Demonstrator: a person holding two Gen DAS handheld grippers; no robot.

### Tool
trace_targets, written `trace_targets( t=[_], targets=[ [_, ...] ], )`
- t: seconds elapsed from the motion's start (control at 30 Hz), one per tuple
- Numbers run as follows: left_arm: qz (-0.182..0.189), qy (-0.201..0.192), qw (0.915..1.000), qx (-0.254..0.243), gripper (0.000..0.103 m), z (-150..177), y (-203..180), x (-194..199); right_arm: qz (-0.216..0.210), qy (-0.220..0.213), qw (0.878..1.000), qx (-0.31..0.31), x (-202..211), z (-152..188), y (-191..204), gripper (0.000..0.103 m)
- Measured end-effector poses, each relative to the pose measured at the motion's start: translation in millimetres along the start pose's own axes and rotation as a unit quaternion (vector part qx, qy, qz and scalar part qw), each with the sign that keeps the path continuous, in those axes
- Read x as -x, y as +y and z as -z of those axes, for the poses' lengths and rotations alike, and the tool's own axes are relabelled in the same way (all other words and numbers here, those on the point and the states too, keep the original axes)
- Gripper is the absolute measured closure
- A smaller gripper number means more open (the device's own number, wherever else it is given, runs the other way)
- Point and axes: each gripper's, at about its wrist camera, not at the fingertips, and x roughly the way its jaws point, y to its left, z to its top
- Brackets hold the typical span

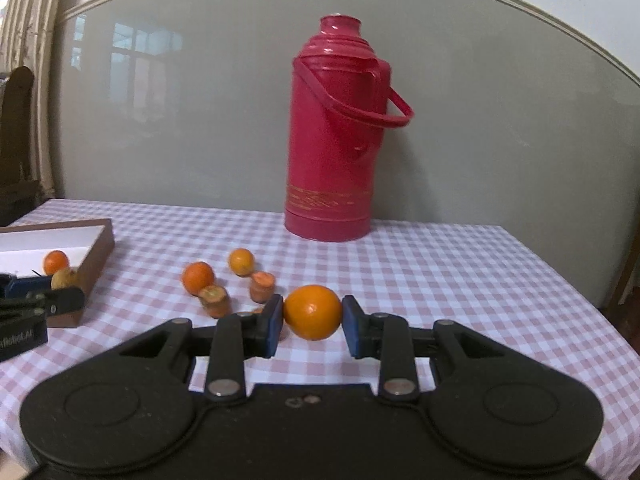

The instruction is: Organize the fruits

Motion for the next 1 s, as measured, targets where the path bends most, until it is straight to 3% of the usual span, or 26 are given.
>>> trace_targets(
  t=[0.53, 1.0],
  targets=[
    [-0.037, -0.025, 0.9988, 0.018, 0.078, 4.8, 28.6, 31.3, -0.091, -0.033, 0.995, 0.024, 18.7, -16.4, 46.2, 0.08],
    [-0.095, -0.037, 0.9938, 0.043, 0.078, 7.7, 86.8, 55.7, -0.158, -0.051, 0.984, 0.059, 21.9, -28.0, 110.4, 0.08]
  ],
)
